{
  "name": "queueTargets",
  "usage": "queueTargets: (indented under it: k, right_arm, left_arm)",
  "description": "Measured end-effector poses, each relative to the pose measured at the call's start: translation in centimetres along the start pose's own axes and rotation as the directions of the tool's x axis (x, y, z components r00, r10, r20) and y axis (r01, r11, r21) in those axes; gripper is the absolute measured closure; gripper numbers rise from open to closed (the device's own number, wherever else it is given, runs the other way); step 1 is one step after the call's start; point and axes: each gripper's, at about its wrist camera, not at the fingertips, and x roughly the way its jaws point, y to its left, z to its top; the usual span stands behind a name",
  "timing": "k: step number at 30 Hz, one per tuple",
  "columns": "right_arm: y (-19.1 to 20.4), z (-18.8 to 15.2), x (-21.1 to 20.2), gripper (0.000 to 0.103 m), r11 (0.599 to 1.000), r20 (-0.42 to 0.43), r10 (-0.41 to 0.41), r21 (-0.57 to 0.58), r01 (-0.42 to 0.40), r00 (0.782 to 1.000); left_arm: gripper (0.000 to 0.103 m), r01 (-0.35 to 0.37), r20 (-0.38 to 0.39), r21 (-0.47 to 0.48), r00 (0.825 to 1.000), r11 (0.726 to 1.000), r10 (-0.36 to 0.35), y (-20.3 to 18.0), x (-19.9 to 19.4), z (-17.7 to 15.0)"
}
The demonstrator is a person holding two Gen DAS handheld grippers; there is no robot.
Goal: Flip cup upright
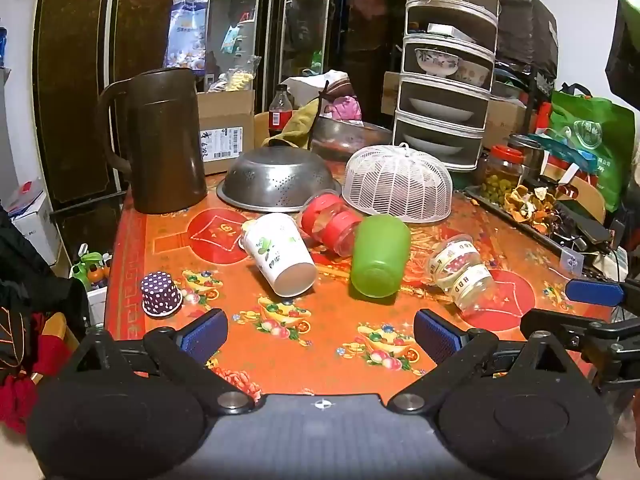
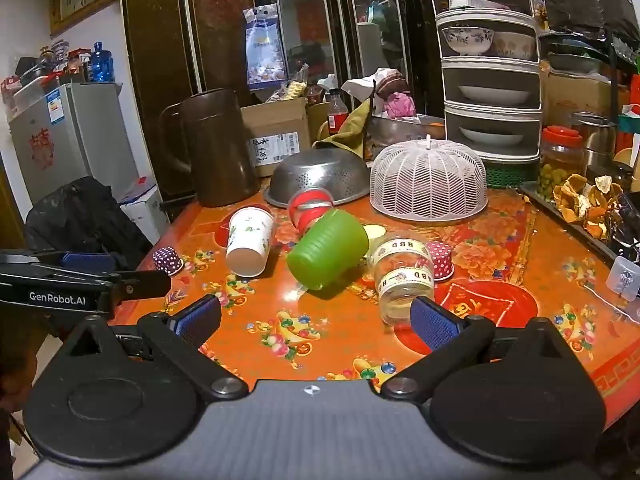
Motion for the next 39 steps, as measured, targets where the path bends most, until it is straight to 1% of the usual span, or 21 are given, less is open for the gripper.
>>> queueTargets:
  k: [39]
  right_arm:
    - [-0.40,-0.27,-0.31,0.001,1.000,0.003,0.011,0.019,-0.011,1.000]
  left_arm:
    - [0.002,-0.003,-0.017,0.003,1.000,1.000,0.003,-0.66,-0.06,-0.38]
